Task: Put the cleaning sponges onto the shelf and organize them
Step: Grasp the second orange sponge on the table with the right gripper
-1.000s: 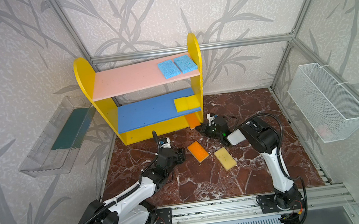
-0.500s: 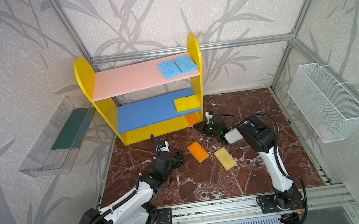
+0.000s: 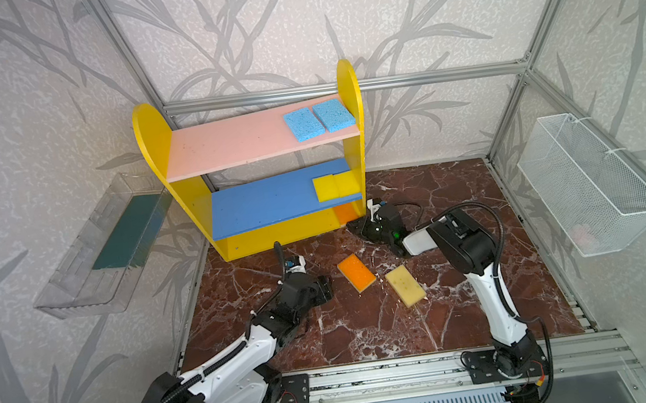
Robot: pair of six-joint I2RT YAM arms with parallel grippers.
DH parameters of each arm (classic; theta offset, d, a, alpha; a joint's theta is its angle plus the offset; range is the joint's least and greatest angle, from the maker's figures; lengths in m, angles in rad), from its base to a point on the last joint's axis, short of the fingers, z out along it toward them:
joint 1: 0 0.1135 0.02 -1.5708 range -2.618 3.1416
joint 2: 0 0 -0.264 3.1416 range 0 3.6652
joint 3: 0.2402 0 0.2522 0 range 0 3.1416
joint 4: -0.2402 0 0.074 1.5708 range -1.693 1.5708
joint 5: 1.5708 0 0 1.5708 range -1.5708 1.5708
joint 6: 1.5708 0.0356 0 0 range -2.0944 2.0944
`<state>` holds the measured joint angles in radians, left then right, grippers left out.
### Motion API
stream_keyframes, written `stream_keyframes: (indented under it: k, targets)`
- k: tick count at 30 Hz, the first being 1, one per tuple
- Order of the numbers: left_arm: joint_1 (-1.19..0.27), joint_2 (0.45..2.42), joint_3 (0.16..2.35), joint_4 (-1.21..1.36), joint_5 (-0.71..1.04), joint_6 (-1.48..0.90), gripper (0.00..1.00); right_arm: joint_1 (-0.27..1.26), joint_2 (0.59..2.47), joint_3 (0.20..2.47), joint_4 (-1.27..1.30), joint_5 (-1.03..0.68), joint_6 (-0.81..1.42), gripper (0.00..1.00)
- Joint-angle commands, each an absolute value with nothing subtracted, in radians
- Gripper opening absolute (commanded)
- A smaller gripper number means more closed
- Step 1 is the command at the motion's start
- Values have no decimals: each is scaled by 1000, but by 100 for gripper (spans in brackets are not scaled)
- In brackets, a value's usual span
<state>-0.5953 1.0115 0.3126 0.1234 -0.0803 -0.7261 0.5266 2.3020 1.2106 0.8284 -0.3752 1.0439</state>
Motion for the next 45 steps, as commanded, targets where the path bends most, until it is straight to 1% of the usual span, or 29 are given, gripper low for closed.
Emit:
stream_keyframes:
  k: [1,2,4,6,7,9,11,13,15,17,18,22,27,29,30,45]
  targets:
    - [-594,1011,350,104,-76,-736,79,532,2183,1147,786,-402,942,42]
    - [-594,1006,358,88,-87,-727,83,532,2149,1123,772,-416,905,50]
    - [-592,992,377,53,-115,-711,91,532,2081,1092,712,-458,815,62]
    - [-584,980,393,35,-125,-694,98,538,2003,1067,608,-487,704,68]
    - [-578,976,405,24,-127,-688,99,542,1956,1053,549,-492,648,71]
    - [-568,978,423,13,-127,-683,99,556,1876,1029,421,-486,513,77]
    - [-557,983,434,14,-120,-685,99,583,1800,1025,282,-475,377,88]
    - [-547,985,438,18,-116,-690,99,625,1752,1046,122,-425,253,91]
    - [-537,981,440,14,-114,-696,99,668,1719,1066,-12,-358,172,93]
    - [-525,969,438,5,-114,-700,99,706,1712,1066,-94,-292,145,94]
    - [-520,958,436,-3,-116,-701,99,727,1679,1064,-121,-261,140,94]
    - [-510,902,409,-21,-120,-709,99,797,1666,1046,-172,-141,107,96]
    - [-504,853,383,-73,-124,-706,99,838,1700,1042,-195,-58,80,97]
    - [-502,834,366,-78,-124,-712,99,845,1701,1037,-193,-47,77,98]
    - [-501,824,358,-78,-124,-714,99,848,1730,1038,-196,-43,74,100]
    - [-495,818,326,-69,-114,-709,99,872,1878,1121,-226,-47,93,99]
